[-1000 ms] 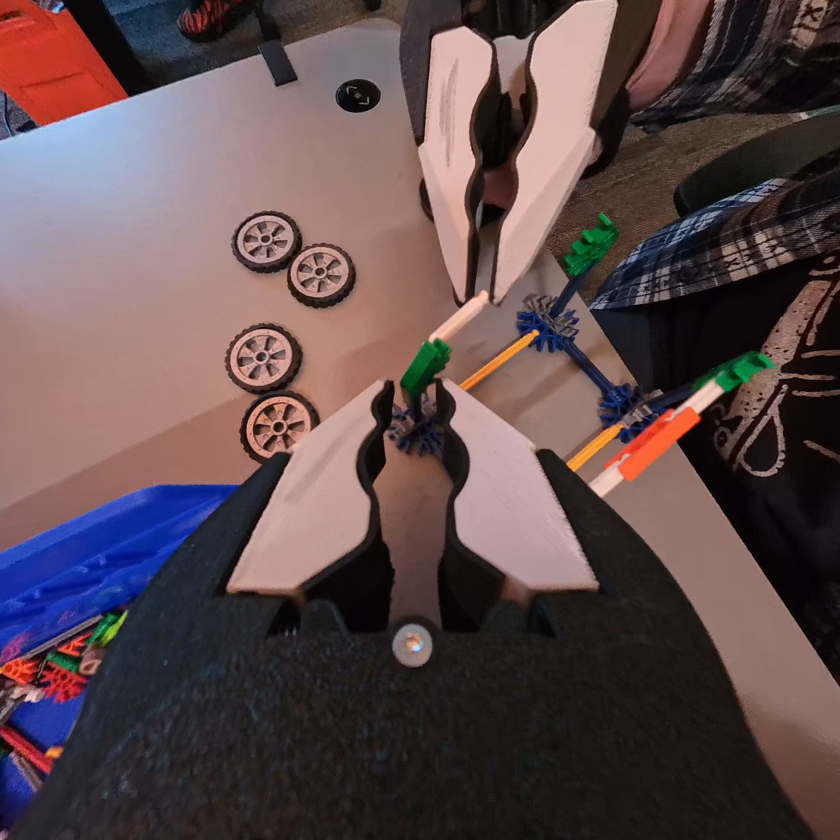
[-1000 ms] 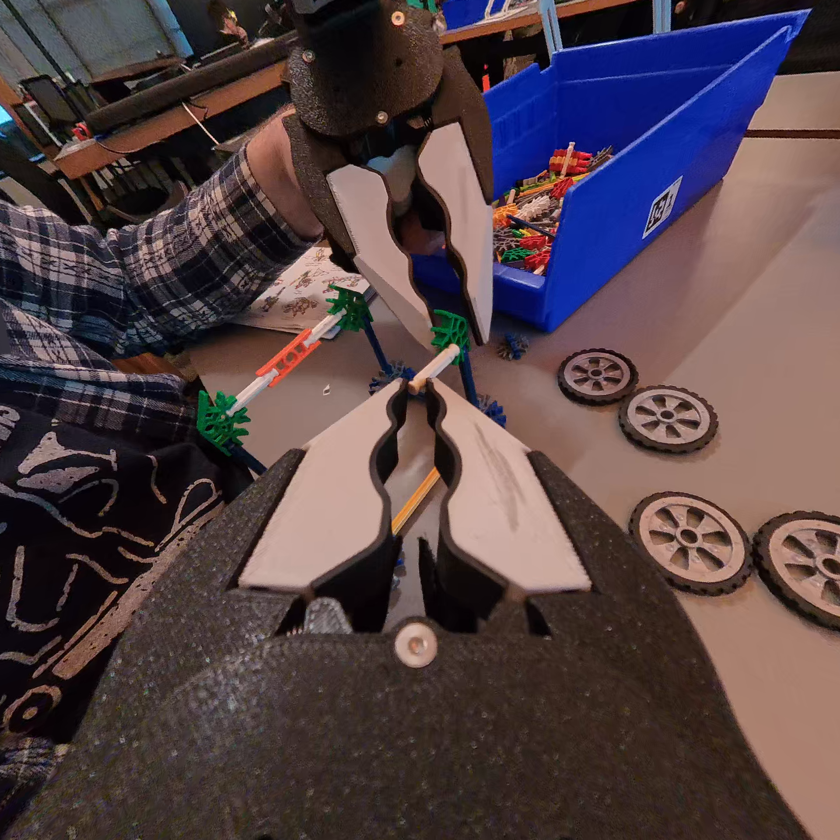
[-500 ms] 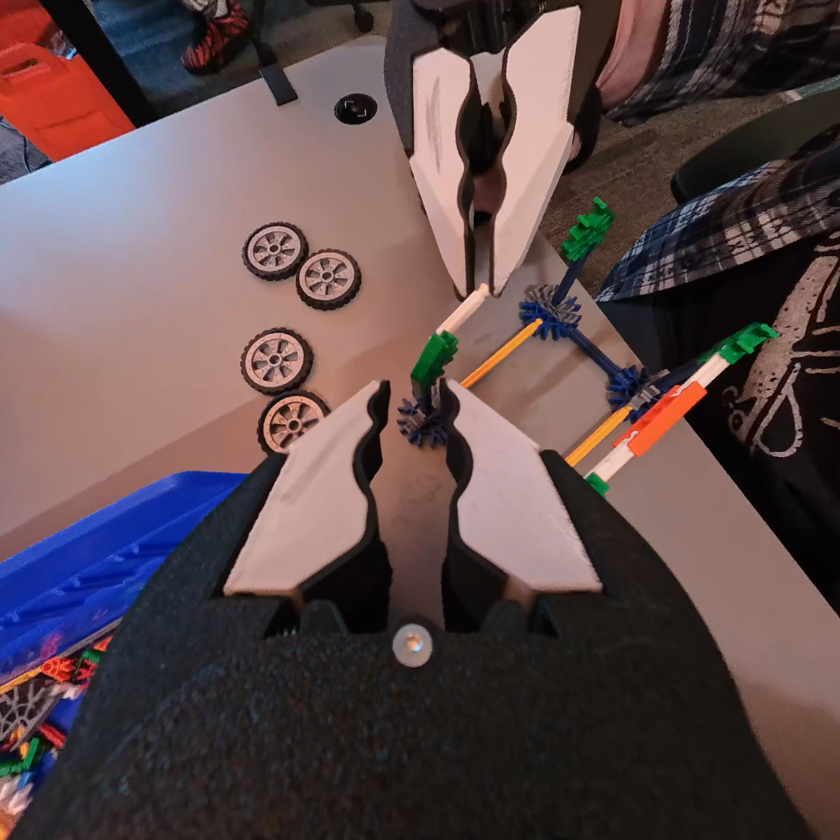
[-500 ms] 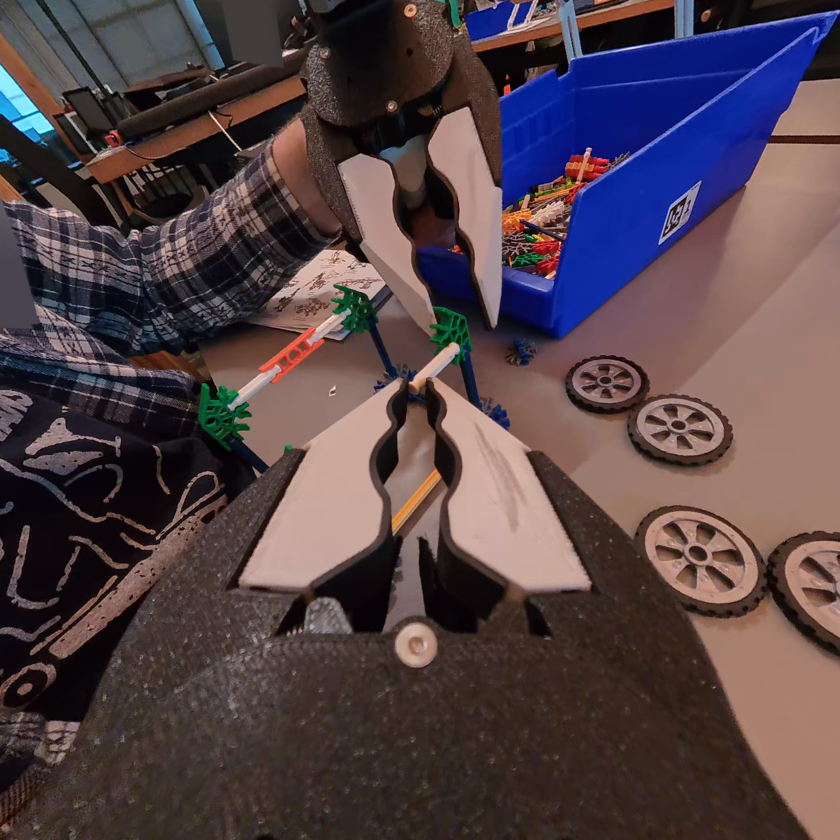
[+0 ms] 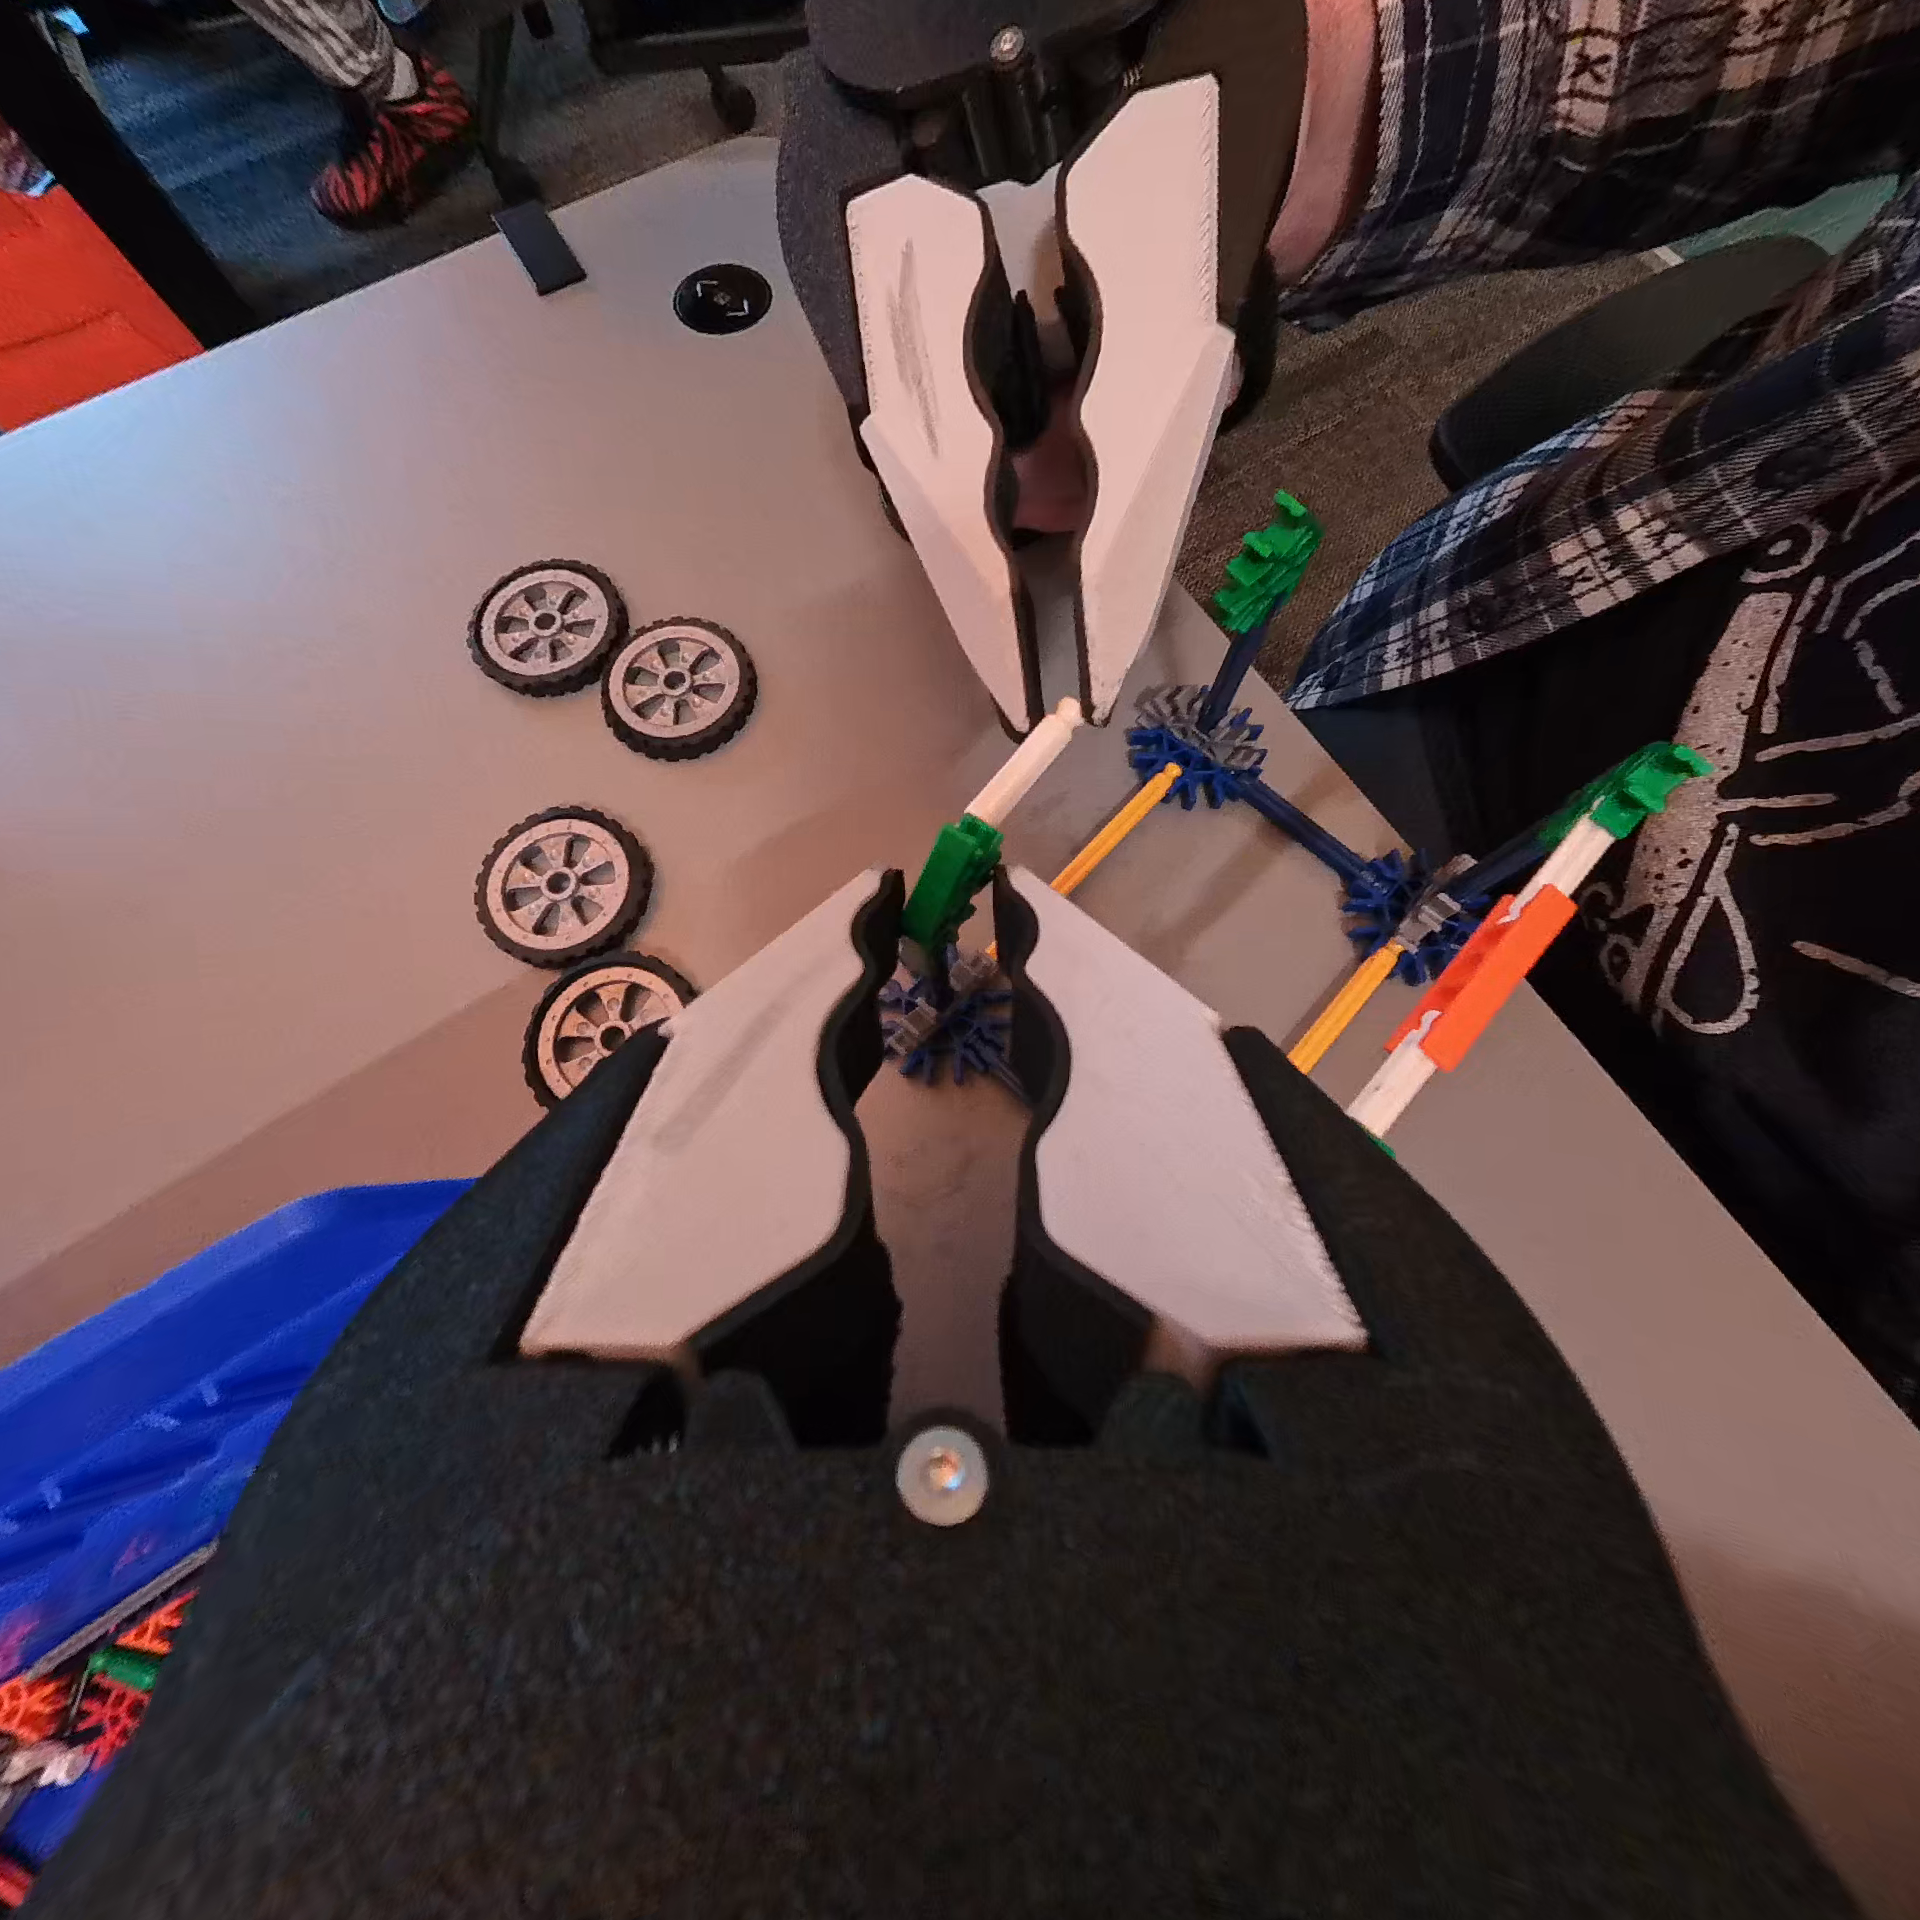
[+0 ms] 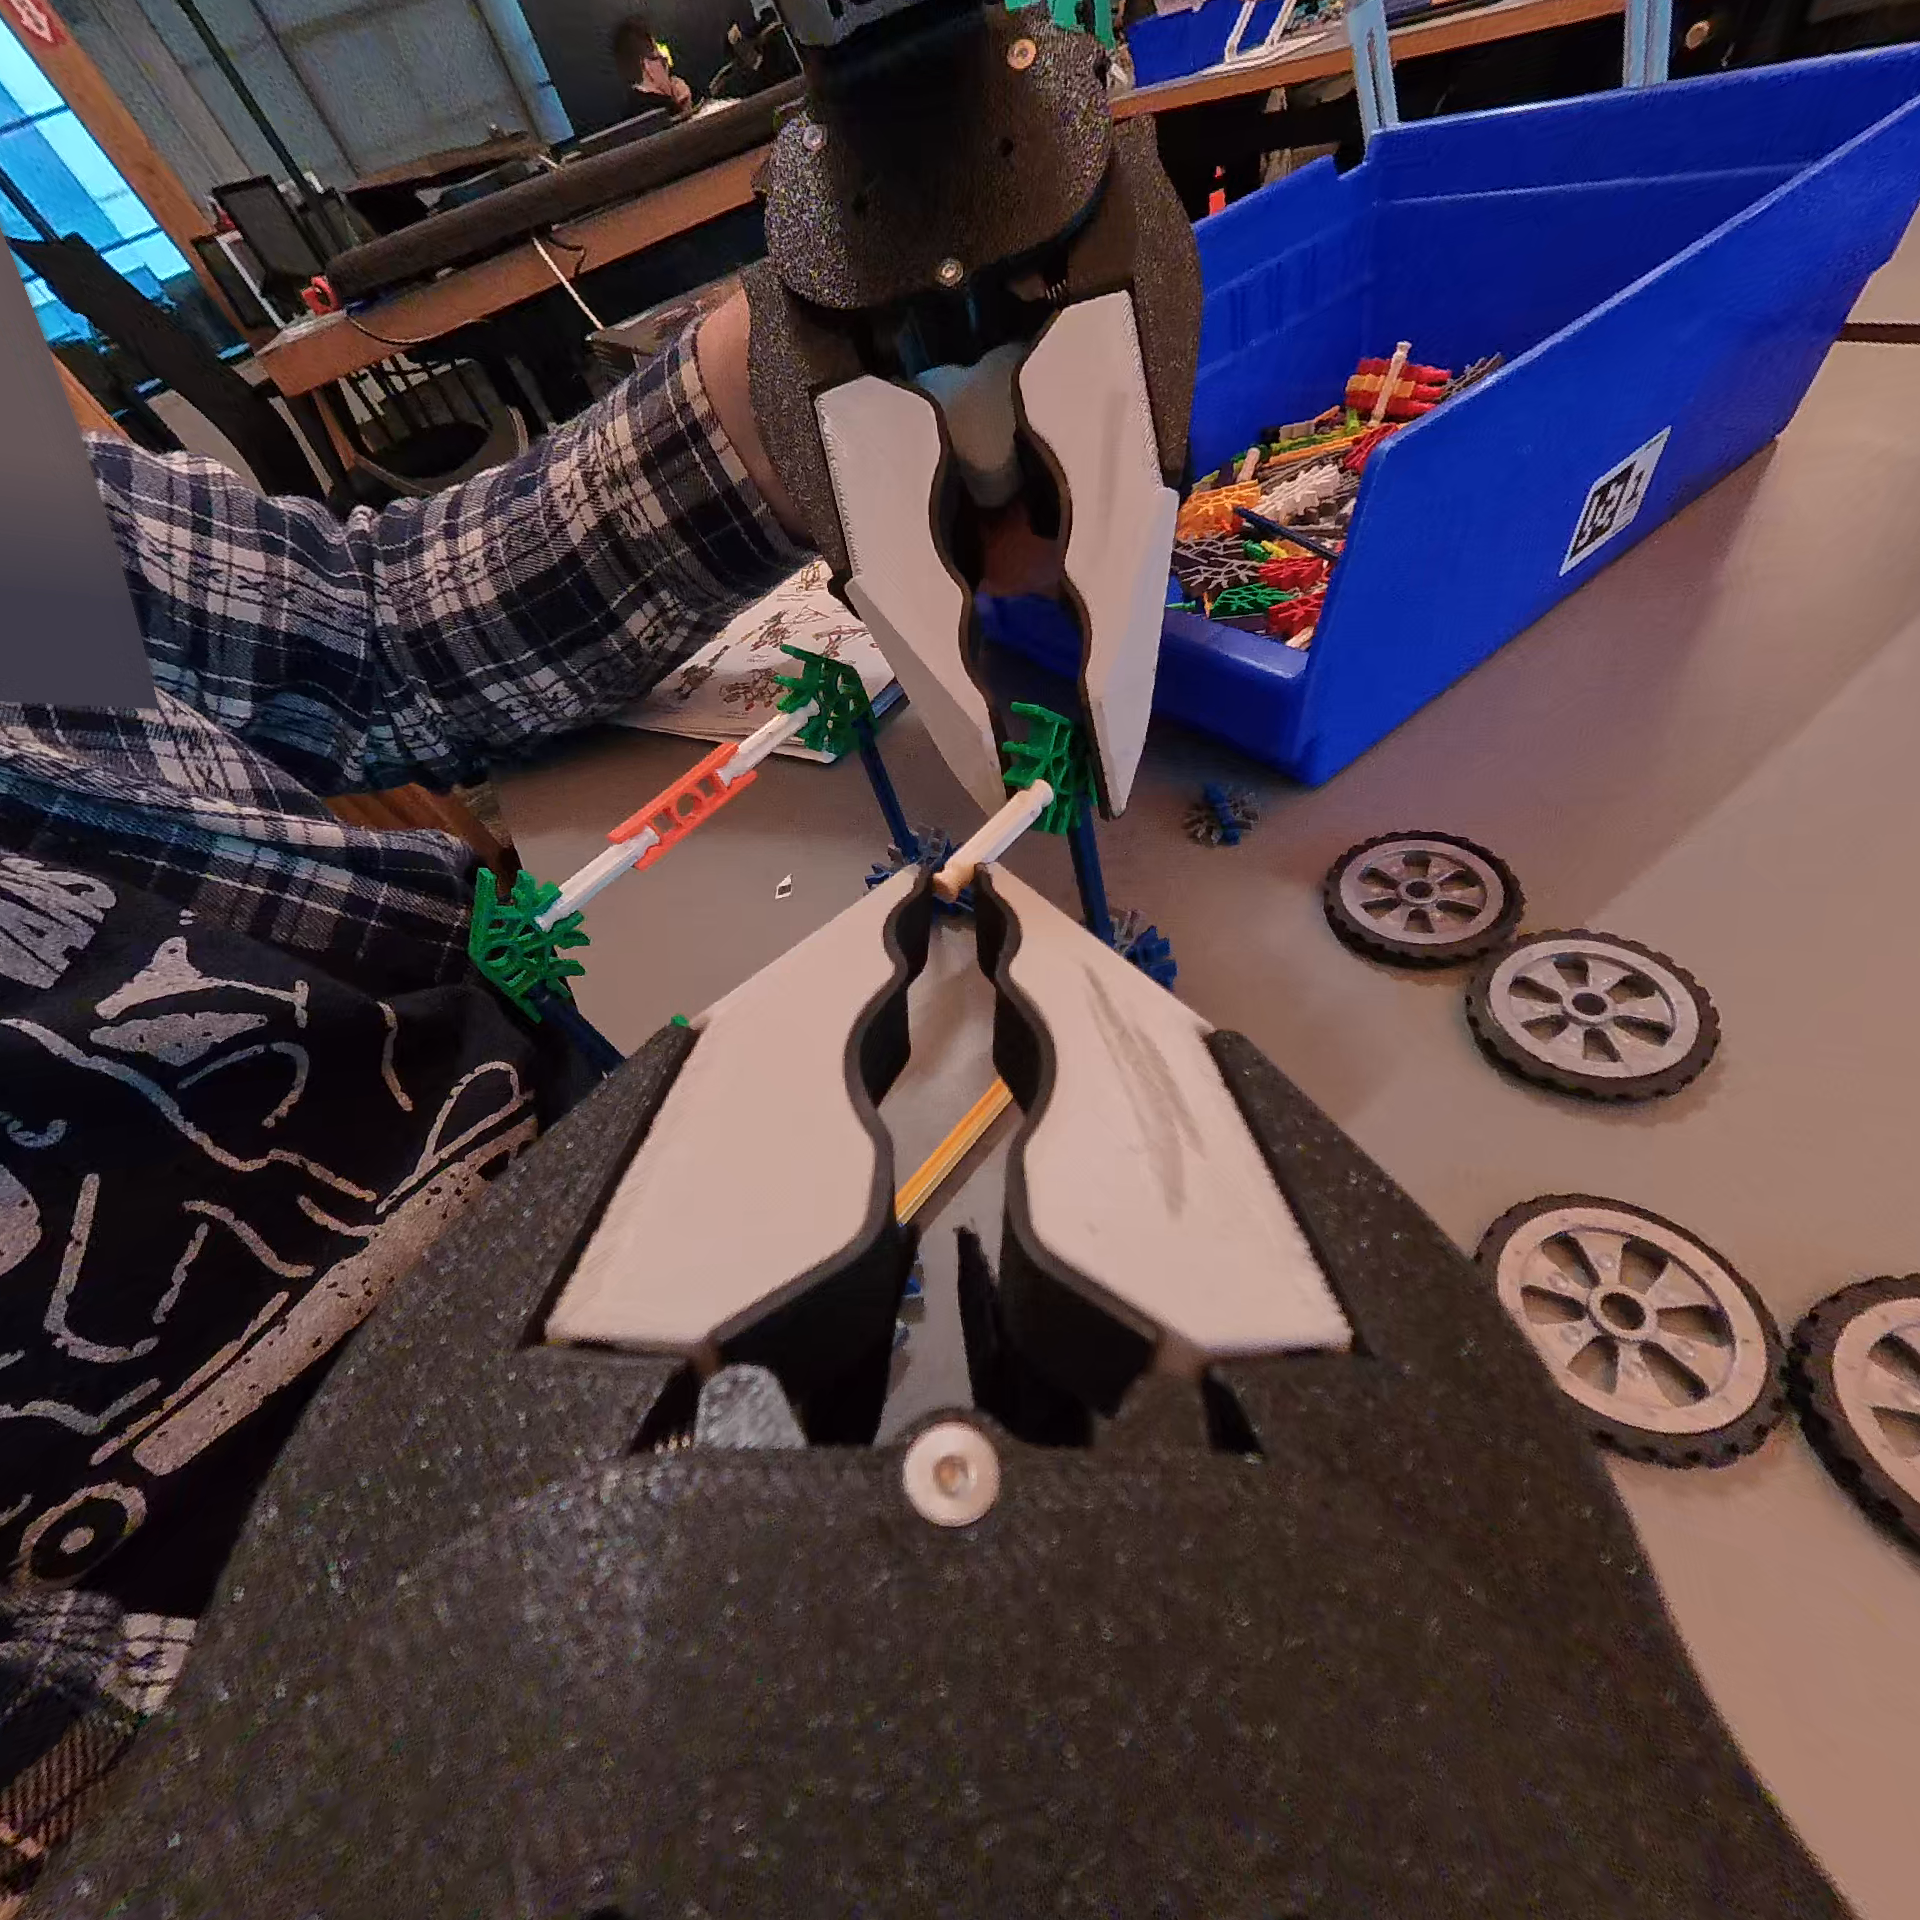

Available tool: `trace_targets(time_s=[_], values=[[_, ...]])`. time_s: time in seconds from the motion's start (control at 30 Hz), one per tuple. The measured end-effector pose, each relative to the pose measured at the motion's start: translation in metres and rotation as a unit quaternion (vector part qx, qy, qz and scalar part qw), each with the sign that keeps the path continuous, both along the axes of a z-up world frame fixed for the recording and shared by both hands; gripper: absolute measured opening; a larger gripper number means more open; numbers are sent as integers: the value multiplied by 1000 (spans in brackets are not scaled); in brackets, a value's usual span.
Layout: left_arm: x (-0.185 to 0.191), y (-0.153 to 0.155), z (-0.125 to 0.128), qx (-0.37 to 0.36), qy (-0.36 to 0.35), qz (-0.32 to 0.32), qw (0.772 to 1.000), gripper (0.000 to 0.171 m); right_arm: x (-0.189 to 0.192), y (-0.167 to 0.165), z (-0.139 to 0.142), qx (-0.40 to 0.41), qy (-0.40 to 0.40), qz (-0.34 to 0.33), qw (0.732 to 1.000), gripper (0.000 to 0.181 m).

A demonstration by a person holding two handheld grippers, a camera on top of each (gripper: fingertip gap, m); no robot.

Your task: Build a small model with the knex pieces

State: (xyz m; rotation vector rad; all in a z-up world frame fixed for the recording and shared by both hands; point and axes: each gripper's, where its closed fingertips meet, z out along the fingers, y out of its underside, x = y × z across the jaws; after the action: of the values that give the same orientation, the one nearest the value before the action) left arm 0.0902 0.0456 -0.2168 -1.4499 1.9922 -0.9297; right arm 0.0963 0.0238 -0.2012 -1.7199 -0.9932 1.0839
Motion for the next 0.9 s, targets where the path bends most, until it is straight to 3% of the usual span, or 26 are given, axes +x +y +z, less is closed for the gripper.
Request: trace_targets(time_s=[0.47, 0.9], values=[[2, -3, 1, -12, -10, -7, 1000, 15, -1, 2, -3, -6, -12, 22, 1000, 7], [1, -6, 3, -14, -22, -20, 999, 4, -1, 3, -8, -14, -37, 50, 998, 6]])
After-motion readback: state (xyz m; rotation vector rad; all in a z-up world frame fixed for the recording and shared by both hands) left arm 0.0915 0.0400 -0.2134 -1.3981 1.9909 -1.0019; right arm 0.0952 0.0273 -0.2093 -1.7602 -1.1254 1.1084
